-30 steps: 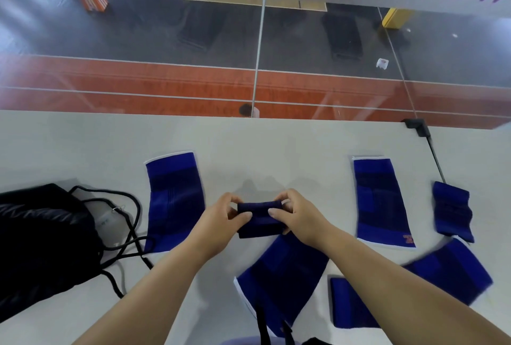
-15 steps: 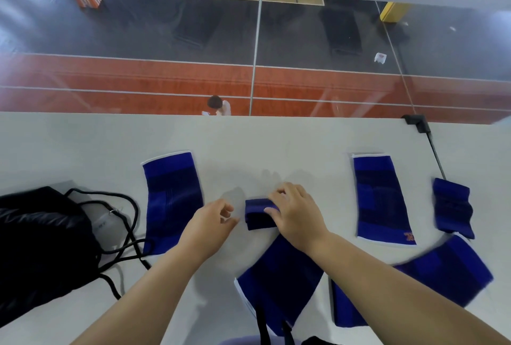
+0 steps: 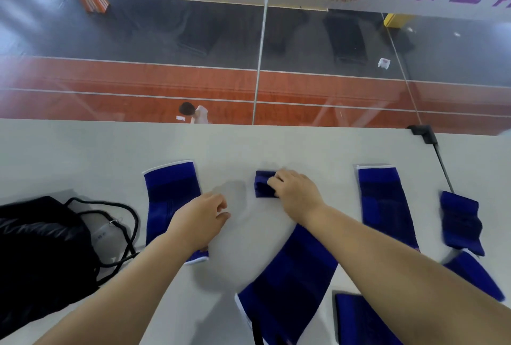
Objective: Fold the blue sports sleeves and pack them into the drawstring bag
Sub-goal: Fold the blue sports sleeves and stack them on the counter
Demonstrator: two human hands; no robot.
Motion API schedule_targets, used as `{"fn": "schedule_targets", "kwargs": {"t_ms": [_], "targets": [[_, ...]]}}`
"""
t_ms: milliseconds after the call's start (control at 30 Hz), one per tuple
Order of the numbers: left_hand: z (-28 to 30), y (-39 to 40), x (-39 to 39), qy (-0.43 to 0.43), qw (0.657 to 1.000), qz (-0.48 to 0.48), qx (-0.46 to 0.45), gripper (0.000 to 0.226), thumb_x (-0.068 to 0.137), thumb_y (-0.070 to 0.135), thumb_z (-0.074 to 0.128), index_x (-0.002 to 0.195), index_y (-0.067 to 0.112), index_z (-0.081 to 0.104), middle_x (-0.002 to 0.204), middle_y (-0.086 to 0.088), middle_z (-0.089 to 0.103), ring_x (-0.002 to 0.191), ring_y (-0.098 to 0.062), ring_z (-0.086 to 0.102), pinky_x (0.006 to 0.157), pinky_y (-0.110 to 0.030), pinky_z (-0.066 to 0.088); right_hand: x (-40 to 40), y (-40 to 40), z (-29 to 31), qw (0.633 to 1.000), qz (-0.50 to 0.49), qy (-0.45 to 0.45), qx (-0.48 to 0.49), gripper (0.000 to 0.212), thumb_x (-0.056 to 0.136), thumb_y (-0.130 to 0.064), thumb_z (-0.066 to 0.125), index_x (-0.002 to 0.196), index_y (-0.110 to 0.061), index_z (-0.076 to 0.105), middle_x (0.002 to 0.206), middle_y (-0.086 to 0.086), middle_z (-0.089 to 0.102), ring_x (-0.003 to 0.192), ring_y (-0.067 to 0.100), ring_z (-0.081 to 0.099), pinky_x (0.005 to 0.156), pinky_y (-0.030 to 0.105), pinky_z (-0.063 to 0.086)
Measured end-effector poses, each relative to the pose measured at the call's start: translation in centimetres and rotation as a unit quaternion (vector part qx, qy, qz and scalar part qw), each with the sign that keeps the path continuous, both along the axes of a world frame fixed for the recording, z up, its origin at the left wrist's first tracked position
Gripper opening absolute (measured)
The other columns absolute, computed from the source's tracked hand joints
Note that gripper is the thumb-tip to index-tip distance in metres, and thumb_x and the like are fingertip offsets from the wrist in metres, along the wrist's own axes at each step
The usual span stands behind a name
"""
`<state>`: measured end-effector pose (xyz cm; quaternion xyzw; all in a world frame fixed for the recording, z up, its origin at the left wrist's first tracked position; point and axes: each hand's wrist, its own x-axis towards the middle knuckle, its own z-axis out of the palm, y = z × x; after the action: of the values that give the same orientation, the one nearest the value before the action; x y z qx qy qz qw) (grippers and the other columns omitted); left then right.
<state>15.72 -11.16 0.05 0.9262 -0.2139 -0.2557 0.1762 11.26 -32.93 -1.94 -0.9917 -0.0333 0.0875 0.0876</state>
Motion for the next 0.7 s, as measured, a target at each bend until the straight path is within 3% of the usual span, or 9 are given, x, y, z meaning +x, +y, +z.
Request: {"fn": "schedule_targets", "kwargs": {"t_ms": [67,133,467,700], "targets": [[0.2,-0.2,0.8,-0.011,1.000,-0.013,0.017,0.026,0.094,0.034,0.049,0.114,0.020,0.056,0.115,0.005,0.061,0.098,-0.016,0.058,0.083,-0.031,0.050,2.0,-0.9,1.1,0.999,-0.013,0.027,-0.024,0.024,0.088,-0.001,0.049,0.111,-0.005,0.056,0.109,0.015,0.056,0.100,0.034,0.054,0.079,0.039,0.041],[0.4,-0.4,1.4,-0.015,0.999,-0.020,0.031,0.025,0.094,0.035,0.048,0.113,0.021,0.056,0.115,0.006,0.060,0.099,-0.016,0.058,0.081,-0.032,0.049,3.7,-1.8,2.0,0.997,-0.040,0.048,-0.046,0.029,0.089,-0.002,0.046,0.117,-0.007,0.051,0.117,0.014,0.051,0.108,0.033,0.050,0.083,0.037,0.038],[0.5,-0.5,2.1,-0.018,0.998,-0.039,0.047,0.026,0.094,0.037,0.047,0.112,0.022,0.057,0.115,0.006,0.061,0.098,-0.017,0.059,0.083,-0.035,0.051,6.0,-3.5,2.2,0.988,-0.091,0.086,-0.089,0.033,0.088,-0.003,0.047,0.121,-0.011,0.048,0.119,0.011,0.051,0.107,0.031,0.050,0.080,0.036,0.036],[0.2,-0.1,0.1,-0.009,0.999,-0.037,0.034,0.024,0.094,0.036,0.046,0.111,0.023,0.057,0.111,0.007,0.062,0.090,-0.014,0.058,0.078,-0.029,0.050,2.6,-3.8,4.6,0.991,-0.133,0.033,-0.002,0.034,0.093,-0.025,0.052,0.125,-0.015,0.053,0.124,0.006,0.054,0.113,0.026,0.049,0.090,0.039,0.043]]}}
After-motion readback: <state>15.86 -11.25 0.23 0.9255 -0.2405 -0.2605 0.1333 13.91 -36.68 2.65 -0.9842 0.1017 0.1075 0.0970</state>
